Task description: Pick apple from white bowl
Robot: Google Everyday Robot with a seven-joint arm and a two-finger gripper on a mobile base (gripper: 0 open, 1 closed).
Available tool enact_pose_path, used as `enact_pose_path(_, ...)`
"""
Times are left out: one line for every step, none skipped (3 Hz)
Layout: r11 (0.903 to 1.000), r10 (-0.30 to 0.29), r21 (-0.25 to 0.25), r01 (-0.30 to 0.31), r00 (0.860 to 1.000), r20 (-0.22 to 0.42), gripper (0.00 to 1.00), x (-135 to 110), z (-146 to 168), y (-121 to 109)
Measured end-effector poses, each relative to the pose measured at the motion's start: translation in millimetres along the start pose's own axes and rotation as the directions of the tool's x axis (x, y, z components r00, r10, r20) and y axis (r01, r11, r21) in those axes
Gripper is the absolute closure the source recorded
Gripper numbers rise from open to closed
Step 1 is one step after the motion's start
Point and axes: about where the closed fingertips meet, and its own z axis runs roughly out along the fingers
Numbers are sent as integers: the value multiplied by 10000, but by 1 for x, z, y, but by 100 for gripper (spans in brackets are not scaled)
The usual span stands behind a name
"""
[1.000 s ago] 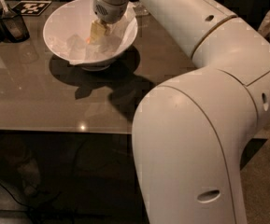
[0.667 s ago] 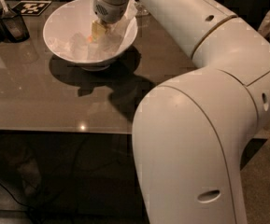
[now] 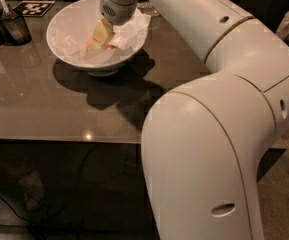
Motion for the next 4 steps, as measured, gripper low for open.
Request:
enact_pose_path(9996,102,-274,-106,9999,-134,0,-2,12,-2)
enact_pose_path(9976,313,-607,-332,9990,-329,0,-2,28,-8)
enact_pose_path(9977,318,-590,-334,9991,-270,0,-5,28,-9)
enact_pose_path(9960,475,-736,-504,9981,-400,0,-1,36,12)
